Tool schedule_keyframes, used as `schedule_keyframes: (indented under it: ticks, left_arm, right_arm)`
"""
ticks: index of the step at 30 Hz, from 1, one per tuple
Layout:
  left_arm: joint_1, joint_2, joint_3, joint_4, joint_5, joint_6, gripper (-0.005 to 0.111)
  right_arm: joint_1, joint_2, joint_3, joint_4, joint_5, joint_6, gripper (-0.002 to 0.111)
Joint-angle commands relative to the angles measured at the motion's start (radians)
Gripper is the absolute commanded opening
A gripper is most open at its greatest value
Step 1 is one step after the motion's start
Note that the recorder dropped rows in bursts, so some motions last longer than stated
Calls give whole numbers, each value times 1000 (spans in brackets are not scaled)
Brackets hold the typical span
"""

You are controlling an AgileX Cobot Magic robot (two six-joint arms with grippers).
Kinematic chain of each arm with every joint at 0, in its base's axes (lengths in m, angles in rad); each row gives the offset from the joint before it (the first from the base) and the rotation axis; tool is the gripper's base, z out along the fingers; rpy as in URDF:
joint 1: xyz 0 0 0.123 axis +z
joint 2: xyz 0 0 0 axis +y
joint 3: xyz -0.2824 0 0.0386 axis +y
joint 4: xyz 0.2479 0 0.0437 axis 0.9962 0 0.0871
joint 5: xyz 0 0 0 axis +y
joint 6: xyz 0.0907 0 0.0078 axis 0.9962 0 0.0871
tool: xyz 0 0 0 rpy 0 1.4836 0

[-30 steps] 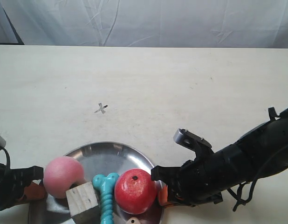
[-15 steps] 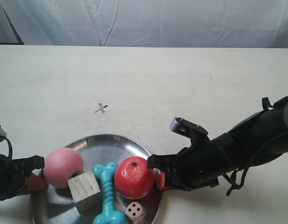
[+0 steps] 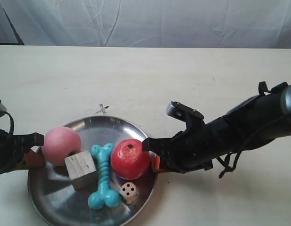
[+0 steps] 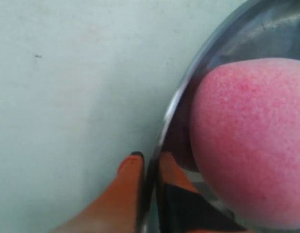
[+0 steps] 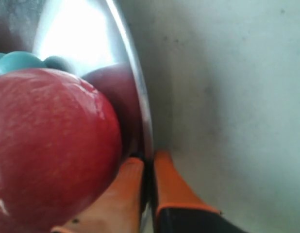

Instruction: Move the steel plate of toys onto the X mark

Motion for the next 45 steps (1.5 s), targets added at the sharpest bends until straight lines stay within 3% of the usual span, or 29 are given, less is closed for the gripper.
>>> schedule_keyframes:
  ticks: [1,9,21,27,33,45]
  left_arm:
    - [-11,-3,-64,-2,109,-111,0]
    - [-11,48,-207,129,93,-246,0]
    - [-11,307,-478,131,111,-279,0]
    - [-11,416,-594,129,107,-279,0]
    - [-11,496,-632,134,112,-271,0]
    - [-11,523,-646,44,56,-136,0]
  right_arm:
    - [10,-3,-75,-23,134,10,0]
    - [-10,-3,-210,-99,129,103,0]
    - [-91,128,-526,-391,190,373,0]
    - [-91,275,-680,-418,235,430,0]
    - [-99,374,-768,-495,248,511,0]
    - [-111,398,-768,-553,206,520,0]
